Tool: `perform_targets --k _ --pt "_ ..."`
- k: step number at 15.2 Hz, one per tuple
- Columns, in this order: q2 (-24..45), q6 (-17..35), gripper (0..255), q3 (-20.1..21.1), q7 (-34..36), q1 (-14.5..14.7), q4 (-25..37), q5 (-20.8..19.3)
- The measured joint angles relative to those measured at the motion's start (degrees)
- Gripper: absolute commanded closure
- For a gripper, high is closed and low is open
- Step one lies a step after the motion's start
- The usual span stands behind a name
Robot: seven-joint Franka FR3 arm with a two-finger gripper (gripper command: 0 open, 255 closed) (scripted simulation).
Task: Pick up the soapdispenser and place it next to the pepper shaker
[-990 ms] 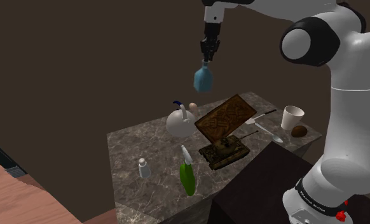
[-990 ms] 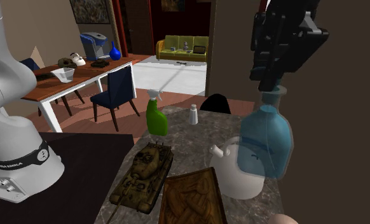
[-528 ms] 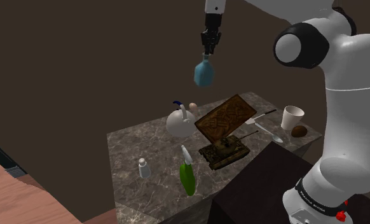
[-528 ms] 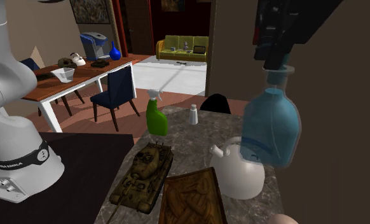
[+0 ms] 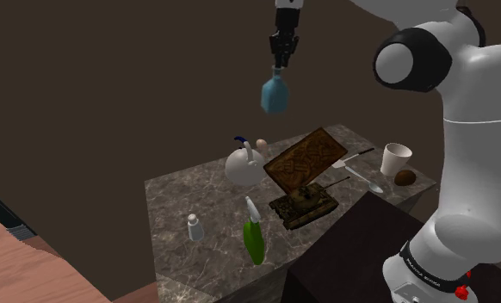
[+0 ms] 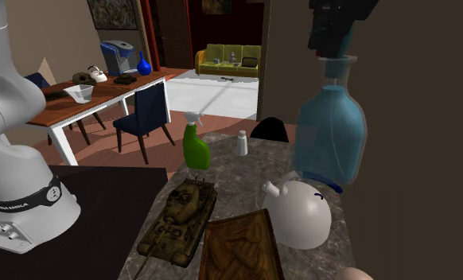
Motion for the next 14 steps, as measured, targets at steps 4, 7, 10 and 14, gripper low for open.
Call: perform_targets --k 4,7,10,14 --pt "-7.92 4.36 255 0.88 3.86 4.62 -11.65 -1.43" --pt "-12.45 6.98 255 2.02 7.35 7.68 -18.29 -2.22" --pt "-16.86 9.59 255 3.43 10.96 10.46 -24.76 -2.91" --pt "-20.89 11.63 255 5.59 15.94 13.64 -30.1 -3.36"
